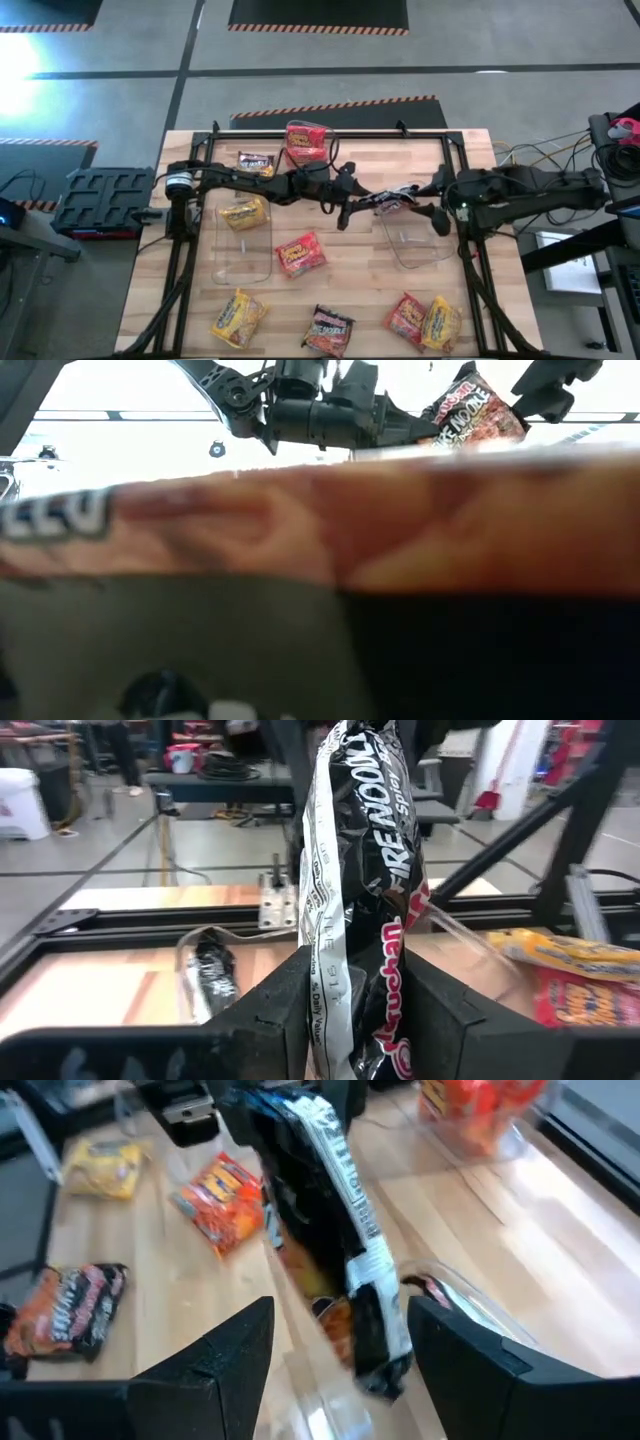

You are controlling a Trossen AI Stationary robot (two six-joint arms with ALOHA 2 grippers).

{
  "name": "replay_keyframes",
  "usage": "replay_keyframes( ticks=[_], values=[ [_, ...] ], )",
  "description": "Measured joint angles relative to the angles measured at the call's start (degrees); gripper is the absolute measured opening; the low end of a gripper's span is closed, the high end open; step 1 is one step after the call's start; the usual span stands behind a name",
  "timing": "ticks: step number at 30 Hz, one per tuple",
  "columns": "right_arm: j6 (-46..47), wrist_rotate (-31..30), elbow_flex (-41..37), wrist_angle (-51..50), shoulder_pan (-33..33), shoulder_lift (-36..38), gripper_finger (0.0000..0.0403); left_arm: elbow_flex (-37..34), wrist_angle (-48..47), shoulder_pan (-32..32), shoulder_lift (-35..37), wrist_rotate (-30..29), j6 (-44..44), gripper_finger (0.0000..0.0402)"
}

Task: Sort Maruchan noodles
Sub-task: Put the bottom left black pack noodle into the bottom right transparent bin

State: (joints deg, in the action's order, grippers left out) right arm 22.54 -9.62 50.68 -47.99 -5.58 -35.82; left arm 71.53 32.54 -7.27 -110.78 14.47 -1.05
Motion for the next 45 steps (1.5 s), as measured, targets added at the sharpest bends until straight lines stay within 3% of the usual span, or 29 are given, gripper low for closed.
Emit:
replay_keyframes(
  ticks=[6,12,19,27,37,45],
  values=[
    [0.6,-3.43,10.52,-14.42,0.0,-6.49,0.0219,0.1,2.44,0.02,-1.3,-2.58,2.14,0.0103],
    [0.48,-5.13,13.85,-19.37,0.0,-9.36,0.0219,5.54,2.13,0.36,-7.91,-2.57,8.78,0.0103],
    [-0.46,-7.61,13.44,-22.57,0.0,-9.17,0.0219,13.48,-6.24,0.37,-11.82,-2.83,9.51,0.0103],
    [-2.64,-8.46,13.73,-22.34,0.0,-9.82,0.0219,23.25,-23.68,0.42,-14.28,-9.64,6.34,0.0103],
    [-3.55,-8.44,13.66,-21.96,0.0,-11.98,0.0219,29.63,-28.5,0.48,-19.74,-9.39,8.2,0.0103],
    [-3.07,-8.42,13.64,-21.59,0.0,-14.23,0.0219,31.21,-30.81,0.52,-20.16,-9.5,8.17,0.0103]
  ],
)
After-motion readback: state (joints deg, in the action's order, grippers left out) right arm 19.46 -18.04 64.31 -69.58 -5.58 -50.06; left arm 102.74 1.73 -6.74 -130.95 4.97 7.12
